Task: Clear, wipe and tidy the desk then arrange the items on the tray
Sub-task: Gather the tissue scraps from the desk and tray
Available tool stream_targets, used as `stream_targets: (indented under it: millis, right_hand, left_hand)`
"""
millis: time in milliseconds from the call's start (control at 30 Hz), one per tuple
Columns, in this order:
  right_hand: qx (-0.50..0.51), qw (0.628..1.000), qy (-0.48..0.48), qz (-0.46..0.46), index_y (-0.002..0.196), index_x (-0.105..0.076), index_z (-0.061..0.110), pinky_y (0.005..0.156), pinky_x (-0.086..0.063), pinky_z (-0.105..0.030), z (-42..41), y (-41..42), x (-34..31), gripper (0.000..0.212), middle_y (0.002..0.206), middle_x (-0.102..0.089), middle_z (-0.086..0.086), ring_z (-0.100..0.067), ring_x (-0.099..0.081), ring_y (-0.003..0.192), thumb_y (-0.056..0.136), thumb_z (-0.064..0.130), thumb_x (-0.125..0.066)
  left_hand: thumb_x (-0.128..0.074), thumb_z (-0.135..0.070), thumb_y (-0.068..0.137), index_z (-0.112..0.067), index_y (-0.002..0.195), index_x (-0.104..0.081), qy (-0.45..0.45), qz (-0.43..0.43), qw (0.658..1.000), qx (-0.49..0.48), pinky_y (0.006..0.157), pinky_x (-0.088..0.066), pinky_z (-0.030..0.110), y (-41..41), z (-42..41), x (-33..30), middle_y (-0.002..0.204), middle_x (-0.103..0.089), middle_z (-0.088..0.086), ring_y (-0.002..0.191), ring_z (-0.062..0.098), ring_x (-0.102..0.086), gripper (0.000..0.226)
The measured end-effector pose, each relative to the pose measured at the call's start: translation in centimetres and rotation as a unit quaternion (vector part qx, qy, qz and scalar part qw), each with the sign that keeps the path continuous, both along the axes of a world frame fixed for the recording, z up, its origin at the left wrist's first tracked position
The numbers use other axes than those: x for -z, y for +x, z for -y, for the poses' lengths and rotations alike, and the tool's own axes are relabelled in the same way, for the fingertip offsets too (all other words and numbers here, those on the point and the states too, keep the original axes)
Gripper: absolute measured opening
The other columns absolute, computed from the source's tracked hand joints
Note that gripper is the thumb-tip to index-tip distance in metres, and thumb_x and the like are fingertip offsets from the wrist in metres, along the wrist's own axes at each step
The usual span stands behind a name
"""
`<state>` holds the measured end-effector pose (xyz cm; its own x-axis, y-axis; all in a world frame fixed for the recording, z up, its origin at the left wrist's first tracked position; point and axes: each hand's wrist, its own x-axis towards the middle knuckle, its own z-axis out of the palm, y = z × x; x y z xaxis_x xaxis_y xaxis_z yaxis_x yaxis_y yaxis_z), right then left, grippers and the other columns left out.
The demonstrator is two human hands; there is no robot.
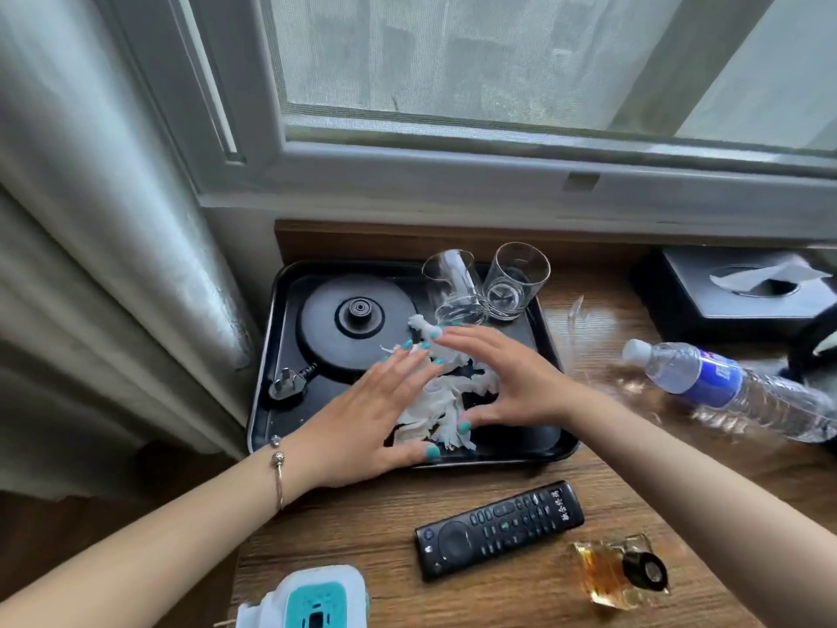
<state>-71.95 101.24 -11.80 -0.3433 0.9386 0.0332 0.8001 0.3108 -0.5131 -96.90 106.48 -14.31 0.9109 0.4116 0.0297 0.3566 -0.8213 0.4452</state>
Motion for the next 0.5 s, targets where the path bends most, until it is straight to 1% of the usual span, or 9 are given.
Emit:
stream_targets:
  millis: [67, 133, 167, 233, 333, 433, 500]
  right_hand:
    - [-0.010, 1.000, 0.004, 0.028, 0.151, -0.024, 0.027, 0.118, -0.023, -0.032, -0.3, -0.5, 1.1, 0.106, 0.153, -0.032, 0.008, -0.016, -0.030, 0.143, 0.067, 0.061, -0.077]
    - [0.003, 0.999, 0.000, 0.035, 0.151, -0.016, 0.033, 0.118, -0.021, -0.039, -0.5, -0.7, 1.9, 0.106, 0.156, -0.027, 0.011, -0.019, -0.025, 0.144, 0.066, 0.071, -0.068]
    - [0.007, 0.999, -0.004, 0.035, 0.151, -0.016, 0.035, 0.119, -0.020, -0.041, -0.5, -0.7, 2.2, 0.105, 0.156, -0.026, 0.012, -0.020, -0.023, 0.144, 0.067, 0.072, -0.067]
    - [0.010, 0.999, -0.010, 0.028, 0.151, -0.024, 0.031, 0.118, -0.019, -0.045, -0.3, -0.7, 2.9, 0.101, 0.156, -0.026, 0.013, -0.022, -0.021, 0.144, 0.069, 0.068, -0.070]
    - [0.028, 1.000, -0.003, 0.004, 0.147, -0.039, 0.026, 0.117, -0.020, -0.043, 0.0, -0.6, 3.5, 0.093, 0.151, -0.029, 0.017, -0.020, -0.022, 0.138, 0.069, 0.061, -0.076]
    - [0.039, 0.999, 0.021, -0.016, 0.138, -0.051, 0.022, 0.113, -0.025, -0.041, -0.1, -0.5, 3.7, 0.080, 0.145, -0.043, 0.010, -0.023, -0.035, 0.131, 0.070, 0.053, -0.081]
    - [0.048, 0.997, 0.047, -0.043, 0.131, -0.058, 0.018, 0.108, -0.030, -0.034, -0.2, -0.6, 3.7, 0.070, 0.136, -0.051, 0.007, -0.019, -0.041, 0.120, 0.071, 0.040, -0.084]
  left_hand:
    - [-0.037, -0.068, 0.087, -0.032, 0.148, 0.020, -0.008, -0.007, 1.000, -0.008, 0.115, 0.013, 0.023, 0.2, 0.0, 0.1, 0.153, 0.033, -0.014, 0.141, 0.003, 0.028, 0.091]
    - [-0.040, -0.064, 0.089, -0.023, 0.150, 0.019, -0.013, -0.016, 1.000, -0.017, 0.115, 0.014, 0.022, 0.5, 0.1, 0.1, 0.154, 0.034, -0.009, 0.140, 0.004, 0.031, 0.094]
    - [-0.043, -0.060, 0.091, -0.019, 0.150, 0.018, -0.021, -0.016, 0.999, -0.017, 0.115, 0.014, 0.022, 0.7, 0.1, 0.0, 0.154, 0.033, -0.006, 0.140, 0.005, 0.031, 0.094]
    - [-0.047, -0.052, 0.094, -0.014, 0.150, 0.016, -0.034, -0.014, 0.999, -0.007, 0.115, 0.013, 0.022, 1.3, 0.0, -0.3, 0.155, 0.031, -0.002, 0.141, 0.007, 0.030, 0.092]
    - [-0.043, -0.048, 0.097, -0.014, 0.145, 0.021, -0.024, -0.032, 0.999, 0.022, 0.114, 0.017, 0.020, 2.1, -0.1, -0.3, 0.151, 0.035, -0.002, 0.138, 0.006, 0.035, 0.087]
    - [-0.040, -0.051, 0.097, -0.015, 0.143, 0.023, -0.001, -0.051, 0.998, 0.026, 0.114, 0.018, 0.023, 2.5, -0.3, 0.2, 0.149, 0.034, -0.003, 0.134, 0.003, 0.038, 0.086]
    - [-0.040, -0.051, 0.097, -0.011, 0.148, 0.017, 0.024, -0.061, 0.998, 0.022, 0.113, 0.020, 0.023, 2.8, -0.3, 0.4, 0.155, 0.025, 0.001, 0.136, 0.004, 0.033, 0.087]
